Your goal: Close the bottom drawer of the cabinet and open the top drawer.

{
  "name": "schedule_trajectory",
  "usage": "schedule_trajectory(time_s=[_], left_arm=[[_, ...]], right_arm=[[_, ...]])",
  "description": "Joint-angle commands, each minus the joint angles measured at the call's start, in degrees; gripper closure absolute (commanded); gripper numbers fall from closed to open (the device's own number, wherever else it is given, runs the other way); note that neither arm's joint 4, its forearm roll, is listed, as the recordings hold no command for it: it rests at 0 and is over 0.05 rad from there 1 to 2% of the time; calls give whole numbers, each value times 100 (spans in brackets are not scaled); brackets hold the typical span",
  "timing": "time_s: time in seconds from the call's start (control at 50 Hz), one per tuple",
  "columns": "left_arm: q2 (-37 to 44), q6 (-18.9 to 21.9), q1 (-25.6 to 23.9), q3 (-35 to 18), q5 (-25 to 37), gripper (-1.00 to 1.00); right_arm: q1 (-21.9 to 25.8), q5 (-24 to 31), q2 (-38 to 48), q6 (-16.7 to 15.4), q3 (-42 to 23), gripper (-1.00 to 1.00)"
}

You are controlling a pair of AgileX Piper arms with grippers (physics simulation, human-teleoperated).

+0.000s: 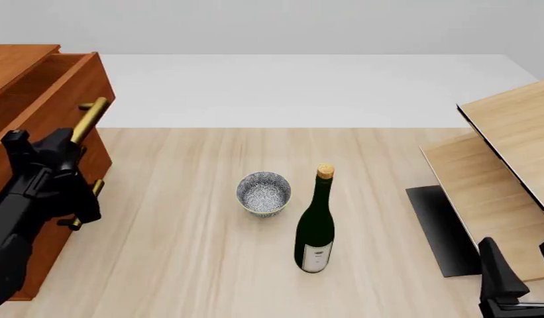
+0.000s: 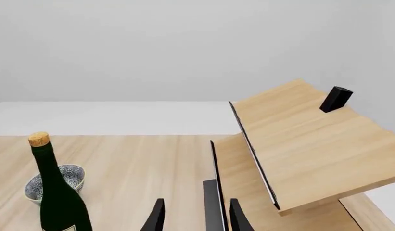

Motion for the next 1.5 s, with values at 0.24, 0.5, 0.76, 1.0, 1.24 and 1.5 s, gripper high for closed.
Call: schedule_trajectory(time_s=[0.24,0.5,0.76,1.0,1.24,1.5], left_arm=[[-65,22,-152,-177,17,-100],[-58,-22,-162,-167,35,-100],[-143,-104,-234,-167,140,-100],[-289,-232,-355,-135,348,-100],[-379,-305,-421,-95,444,-100],[-488,-561,-754,-336,875,-100]], right_arm=[[-4,37,-37,-2,2,-100],[-8,36,-36,-4,0,-100],[-12,38,-41,-3,-1,-100],[-20,37,-41,-1,-4,-100],[-20,36,-39,1,-4,-100],[-18,36,-39,-1,-4,-100]])
